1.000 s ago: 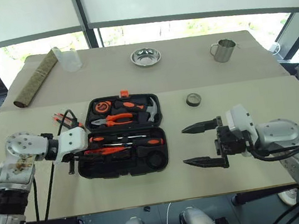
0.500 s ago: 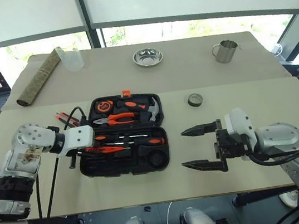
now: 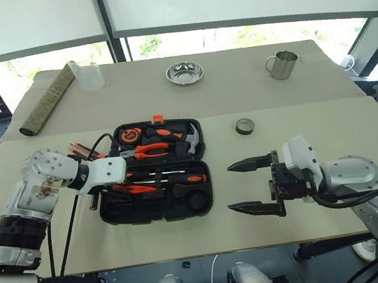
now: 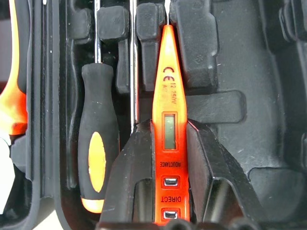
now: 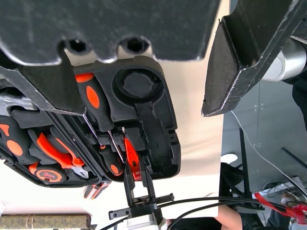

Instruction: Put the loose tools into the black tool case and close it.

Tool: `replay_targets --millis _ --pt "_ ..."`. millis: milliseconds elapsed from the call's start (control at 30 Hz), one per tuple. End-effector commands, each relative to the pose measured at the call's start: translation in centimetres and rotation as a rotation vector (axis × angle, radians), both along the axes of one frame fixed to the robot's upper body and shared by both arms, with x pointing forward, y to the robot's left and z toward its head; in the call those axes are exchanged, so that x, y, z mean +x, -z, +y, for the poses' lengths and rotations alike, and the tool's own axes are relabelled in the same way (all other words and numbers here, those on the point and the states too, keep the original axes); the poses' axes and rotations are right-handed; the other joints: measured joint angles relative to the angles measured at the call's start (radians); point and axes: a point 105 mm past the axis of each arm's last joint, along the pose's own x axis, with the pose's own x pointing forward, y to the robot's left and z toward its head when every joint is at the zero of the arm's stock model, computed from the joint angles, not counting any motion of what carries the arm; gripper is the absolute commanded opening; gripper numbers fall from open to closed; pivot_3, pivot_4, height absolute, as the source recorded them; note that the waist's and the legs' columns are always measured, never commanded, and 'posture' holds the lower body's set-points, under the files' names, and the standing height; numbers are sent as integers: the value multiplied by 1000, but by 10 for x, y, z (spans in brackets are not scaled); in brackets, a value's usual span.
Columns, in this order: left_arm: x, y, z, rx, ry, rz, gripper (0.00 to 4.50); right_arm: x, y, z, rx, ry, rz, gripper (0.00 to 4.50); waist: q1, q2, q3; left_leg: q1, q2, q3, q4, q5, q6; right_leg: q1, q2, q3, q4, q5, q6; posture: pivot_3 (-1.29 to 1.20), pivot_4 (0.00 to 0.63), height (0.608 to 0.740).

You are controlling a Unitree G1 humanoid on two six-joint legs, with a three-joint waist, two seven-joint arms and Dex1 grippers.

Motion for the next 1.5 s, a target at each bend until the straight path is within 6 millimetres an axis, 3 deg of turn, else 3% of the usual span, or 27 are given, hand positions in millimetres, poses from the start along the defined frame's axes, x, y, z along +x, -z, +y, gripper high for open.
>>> replay_targets --millis 33,133,333,433,467,533,767,800,1067,1267,1367,1500 --pt "-4 -3 -2 -72 -6 -3 2488 -9 -7 4 29 -48 -12 4500 1 0 0 0 0 0 0 0 0 0 0 0 0 0 0 0 150 740" --pt "-11 -19 -9 -174 30 -36 3466 -15 -7 4 41 -73 19 4500 1 -1 0 -2 1 -1 1 0 0 -1 1 0 0 0 0 0 150 740" --pt "-15 -28 -5 -262 27 -114 3466 -24 -3 5 44 -121 68 4500 2 -1 0 -6 1 -3 6 -1 1 -2 1 -2 0 0 0 0 150 740" --pt "-11 -37 -9 -419 -7 -145 3466 -23 -3 5 51 -128 72 4500 3 -1 0 -6 1 -3 7 -1 1 -2 1 -2 0 0 0 0 150 740" --pt "-11 -38 -10 -463 -11 -138 3056 -23 -3 6 53 -129 71 4500 4 -1 0 -7 1 -4 8 -1 1 -2 1 -2 1 0 0 0 150 740" --pt "-13 -34 -9 -491 -15 -101 2795 -22 -3 6 57 -130 70 4500 5 -1 0 -8 1 -4 9 -1 1 -2 1 -3 1 0 0 0 150 740" --pt "-10 -7 -8 -515 -38 -27 197 -18 -3 5 75 -116 55 4500 3 -1 0 -8 1 -4 9 -1 1 -2 1 -3 1 1 1 0 150 740" --pt "-10 -2 -7 -503 -42 -24 29 -18 -4 5 76 -112 52 4500 3 -1 0 -8 1 -4 9 -1 1 -2 1 -3 1 1 1 0 150 740" --pt "-2 31 1 -460 -136 -25 29 -20 -4 6 82 -106 50 4500 5 -1 0 -7 1 -4 10 -1 1 -1 1 -3 2 1 1 0 150 740" --pt "-12 48 -1 -440 -118 -2 29 -18 -5 8 97 -100 47 4500 5 0 0 -5 1 -4 10 -1 1 0 1 -2 5 1 1 0 150 740" --pt "-13 44 2 -496 -153 -31 29 -14 -6 7 113 -76 21 4500 3 0 0 -2 1 -4 10 -1 1 1 1 -1 6 1 1 0 150 740" --pt "-14 3 16 -740 -267 -156 29 -3 -15 0 203 2 -64 4500 -3 0 0 -2 2 -3 10 -1 1 0 2 -1 7 0 0 0 150 740"
